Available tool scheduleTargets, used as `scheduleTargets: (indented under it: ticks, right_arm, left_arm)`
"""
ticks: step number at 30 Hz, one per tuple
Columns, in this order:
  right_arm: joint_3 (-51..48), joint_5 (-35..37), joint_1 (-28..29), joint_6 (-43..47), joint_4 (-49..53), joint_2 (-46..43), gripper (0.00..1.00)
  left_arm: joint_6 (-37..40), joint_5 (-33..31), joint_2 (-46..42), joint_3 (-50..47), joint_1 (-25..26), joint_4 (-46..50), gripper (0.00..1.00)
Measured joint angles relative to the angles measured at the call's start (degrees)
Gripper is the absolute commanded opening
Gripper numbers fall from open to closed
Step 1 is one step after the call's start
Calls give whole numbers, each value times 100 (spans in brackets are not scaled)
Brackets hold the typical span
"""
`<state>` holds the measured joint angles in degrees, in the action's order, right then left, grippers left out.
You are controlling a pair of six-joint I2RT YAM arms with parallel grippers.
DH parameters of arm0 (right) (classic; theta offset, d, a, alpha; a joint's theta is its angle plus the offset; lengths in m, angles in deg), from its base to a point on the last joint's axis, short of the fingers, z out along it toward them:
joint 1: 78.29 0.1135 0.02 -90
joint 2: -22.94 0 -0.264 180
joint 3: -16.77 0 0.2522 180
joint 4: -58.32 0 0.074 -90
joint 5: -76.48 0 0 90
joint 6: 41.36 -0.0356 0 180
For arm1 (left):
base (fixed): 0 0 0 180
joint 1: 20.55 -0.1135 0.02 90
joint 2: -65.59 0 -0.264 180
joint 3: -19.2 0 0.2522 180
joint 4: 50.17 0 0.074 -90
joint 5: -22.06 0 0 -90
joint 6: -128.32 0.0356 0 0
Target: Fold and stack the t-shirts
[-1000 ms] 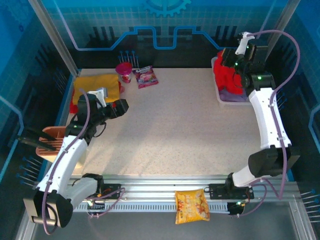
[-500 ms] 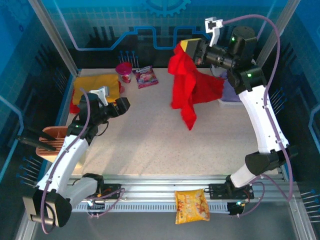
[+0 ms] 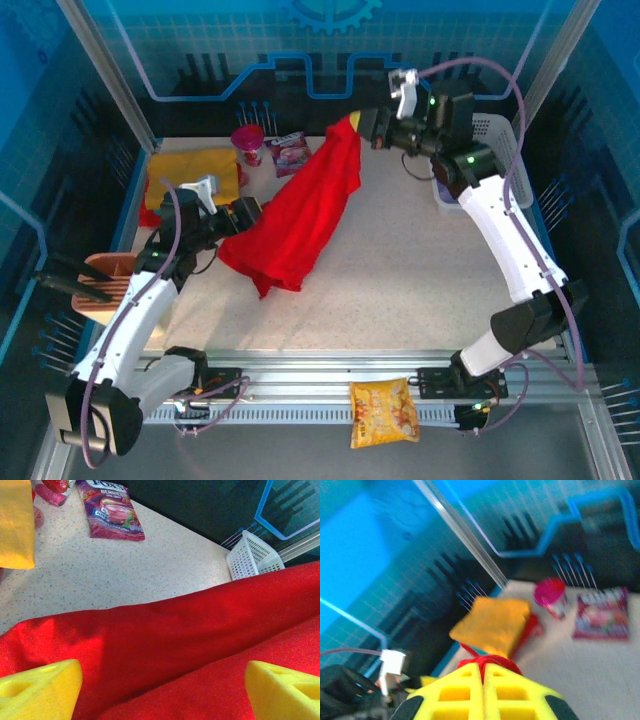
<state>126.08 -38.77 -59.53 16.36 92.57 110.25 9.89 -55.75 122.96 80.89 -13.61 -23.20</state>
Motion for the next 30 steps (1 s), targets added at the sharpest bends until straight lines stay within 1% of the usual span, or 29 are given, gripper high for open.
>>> scheduleTargets:
  ticks: [2,3,4,5,6,7,8,9,11,13,14,16,18,19,24,27,30]
  right_arm:
    - [-885,127,-271,-70,234,-271,3]
    - [-1274,227,-448,-83,398,-380,6]
    - [-1596,343,-629,-81,549,-463,16]
    - [-1893,527,-861,-83,787,-531,34]
    - [-2098,713,-1102,-48,1051,-557,55]
    - [-2253,866,-1318,-28,1200,-557,78]
    - [-2389,1078,-1534,0,1368,-557,98]
    - [-2509,1296,-1657,52,1488,-581,100]
    - [-2651,1648,-1615,197,1679,-682,100]
    - [-2667,1989,-1255,380,1812,-804,100]
    - [-2667,2087,-1021,470,1816,-868,100]
    - [-2732,2138,-553,627,1733,-979,99]
    - [-3032,2094,-94,710,1506,-1115,95]
    - [-3235,2085,138,741,1394,-1172,93]
    - [-4356,2114,1700,1012,807,-1257,88]
    - [-4734,2179,2291,1047,496,-1185,87]
    - [-4791,2551,2769,1095,181,-841,86]
  left_arm:
    - [0,-13,-11,-24,0,26,85]
    - [0,-17,-11,-37,0,28,85]
    - [0,-31,-11,-52,0,28,85]
    - [-4,-35,-11,-87,0,22,85]
    - [-11,-37,-13,-120,0,22,85]
    - [-22,-37,-13,-175,4,20,84]
    - [-35,-39,-11,-245,11,22,83]
    - [-85,-42,-9,-310,22,28,81]
    - [-208,-55,2,-407,55,70,79]
    - [-339,-63,4,-498,101,116,76]
    - [-435,-68,4,-568,127,120,72]
    - [-614,-55,7,-745,157,157,64]
    - [-809,-48,9,-946,175,262,55]
    - [-861,-37,13,-1016,181,313,52]
    - [-1285,74,116,-1502,358,339,52]
    - [-1521,101,291,-1803,643,251,52]
    - [-1659,11,503,-2004,1036,101,52]
